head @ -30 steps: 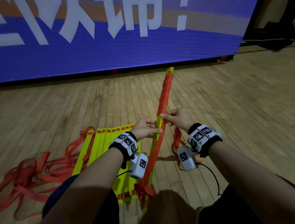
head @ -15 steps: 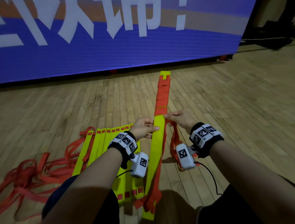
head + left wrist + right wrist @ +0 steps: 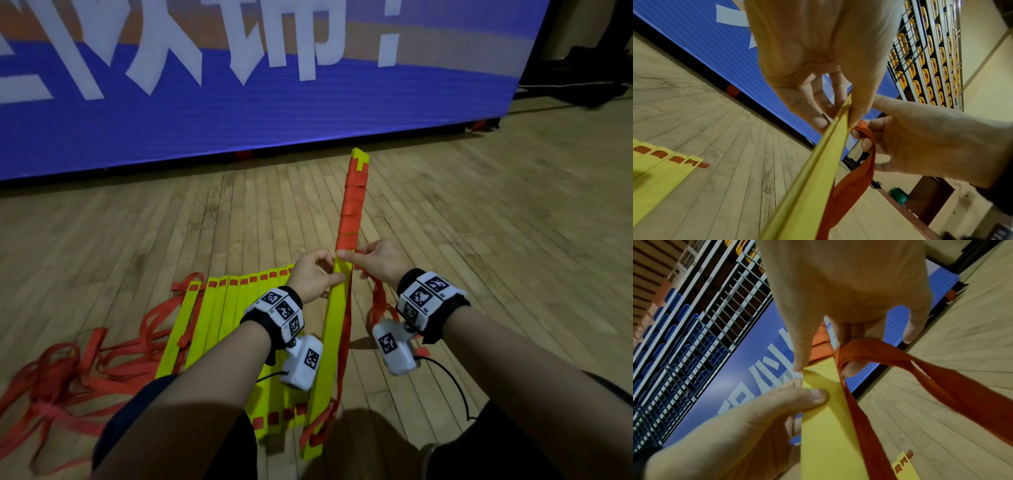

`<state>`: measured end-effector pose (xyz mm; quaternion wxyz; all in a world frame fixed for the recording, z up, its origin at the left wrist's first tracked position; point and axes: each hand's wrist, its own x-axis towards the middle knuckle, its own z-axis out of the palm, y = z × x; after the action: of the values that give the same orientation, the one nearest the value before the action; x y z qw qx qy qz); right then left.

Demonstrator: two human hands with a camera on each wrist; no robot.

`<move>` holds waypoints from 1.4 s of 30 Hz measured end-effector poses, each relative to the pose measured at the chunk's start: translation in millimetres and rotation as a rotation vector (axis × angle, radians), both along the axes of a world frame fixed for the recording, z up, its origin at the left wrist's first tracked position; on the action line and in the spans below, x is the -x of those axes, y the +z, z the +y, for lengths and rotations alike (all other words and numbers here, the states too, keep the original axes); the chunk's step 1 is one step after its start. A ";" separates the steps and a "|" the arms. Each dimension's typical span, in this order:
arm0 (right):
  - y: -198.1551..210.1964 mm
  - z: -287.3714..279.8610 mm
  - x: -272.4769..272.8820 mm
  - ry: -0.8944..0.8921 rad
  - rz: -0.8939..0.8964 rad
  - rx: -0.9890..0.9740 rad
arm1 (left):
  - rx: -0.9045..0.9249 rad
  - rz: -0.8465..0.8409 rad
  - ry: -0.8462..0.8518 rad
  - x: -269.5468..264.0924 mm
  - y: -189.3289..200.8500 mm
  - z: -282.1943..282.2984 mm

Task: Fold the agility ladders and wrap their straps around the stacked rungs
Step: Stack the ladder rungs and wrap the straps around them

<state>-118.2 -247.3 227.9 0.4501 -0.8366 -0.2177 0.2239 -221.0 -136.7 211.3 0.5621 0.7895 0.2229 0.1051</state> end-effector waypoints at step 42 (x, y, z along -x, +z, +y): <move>1.8 -5.2 -6.6 0.024 0.095 -0.282 | 0.200 0.088 -0.148 -4.2 -12.6 9.2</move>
<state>-111.6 -252.5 229.7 0.5701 -0.7509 -0.2355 0.2359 -216.7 -127.5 198.6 0.6338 0.7477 0.1978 0.0059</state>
